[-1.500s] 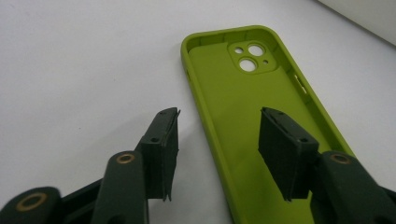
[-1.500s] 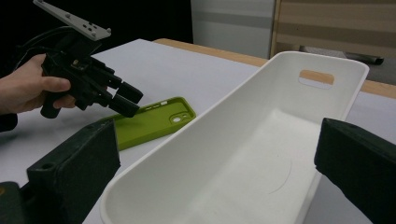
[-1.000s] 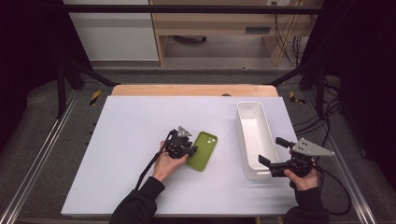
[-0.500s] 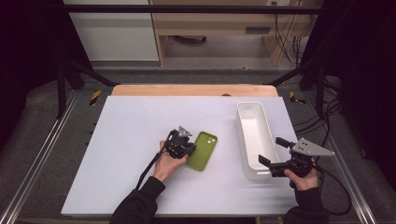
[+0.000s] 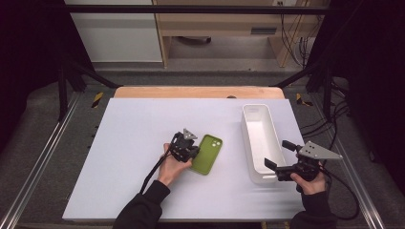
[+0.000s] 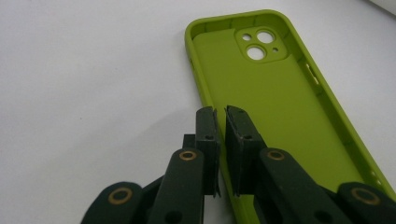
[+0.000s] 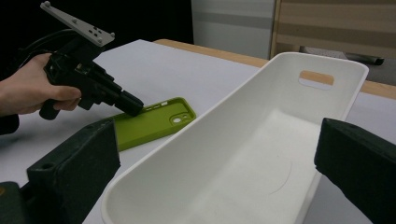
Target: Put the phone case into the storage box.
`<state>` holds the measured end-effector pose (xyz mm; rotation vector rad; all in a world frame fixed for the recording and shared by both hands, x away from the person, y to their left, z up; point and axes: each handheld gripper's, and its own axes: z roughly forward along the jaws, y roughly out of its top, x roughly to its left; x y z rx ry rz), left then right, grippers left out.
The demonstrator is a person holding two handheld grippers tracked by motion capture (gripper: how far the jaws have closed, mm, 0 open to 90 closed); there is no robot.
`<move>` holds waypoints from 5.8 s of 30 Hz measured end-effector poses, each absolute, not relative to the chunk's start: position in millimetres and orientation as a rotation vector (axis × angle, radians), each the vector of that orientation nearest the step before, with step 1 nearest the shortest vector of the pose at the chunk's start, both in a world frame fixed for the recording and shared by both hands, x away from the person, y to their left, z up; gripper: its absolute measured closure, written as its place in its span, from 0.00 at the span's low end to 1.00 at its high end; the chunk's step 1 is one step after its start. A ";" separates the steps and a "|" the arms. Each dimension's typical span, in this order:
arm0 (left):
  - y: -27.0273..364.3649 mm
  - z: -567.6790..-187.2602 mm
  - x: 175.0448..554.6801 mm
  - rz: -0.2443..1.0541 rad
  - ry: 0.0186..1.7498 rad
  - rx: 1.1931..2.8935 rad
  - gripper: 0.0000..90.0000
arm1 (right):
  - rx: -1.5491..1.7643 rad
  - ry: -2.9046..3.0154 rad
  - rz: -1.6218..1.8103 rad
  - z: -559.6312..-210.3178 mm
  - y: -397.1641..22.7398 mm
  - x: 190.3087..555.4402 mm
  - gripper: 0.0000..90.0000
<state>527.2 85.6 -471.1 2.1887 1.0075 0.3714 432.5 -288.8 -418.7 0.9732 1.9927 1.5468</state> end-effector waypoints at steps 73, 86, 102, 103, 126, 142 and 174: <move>143.0 -400.2 474.0 0.451 0.788 2.107 0.98 | 0.944 2.003 1.560 -407.7 -275.7 428.1 0.01; 154.8 -405.2 463.7 0.427 0.767 2.101 0.97 | 0.916 2.043 1.546 -399.8 -256.0 426.4 0.01; 153.3 -409.5 453.2 0.416 0.719 2.122 0.97 | 0.896 2.100 1.546 -394.5 -231.5 425.3 0.01; 153.2 -409.1 452.6 0.416 0.718 2.120 0.97 | 0.896 2.103 1.546 -394.5 -230.0 425.3 0.01; 139.4 -409.1 443.6 0.422 0.652 2.154 0.97 | 0.884 2.194 1.514 -396.6 -197.4 426.6 0.01; 124.2 -410.0 435.5 0.428 0.589 2.183 0.98 | 0.890 2.260 1.470 -399.5 -174.7 430.6 0.01; 110.7 -403.6 422.6 0.452 0.498 2.202 0.98 | 0.932 2.399 1.382 -404.9 -141.3 450.0 0.10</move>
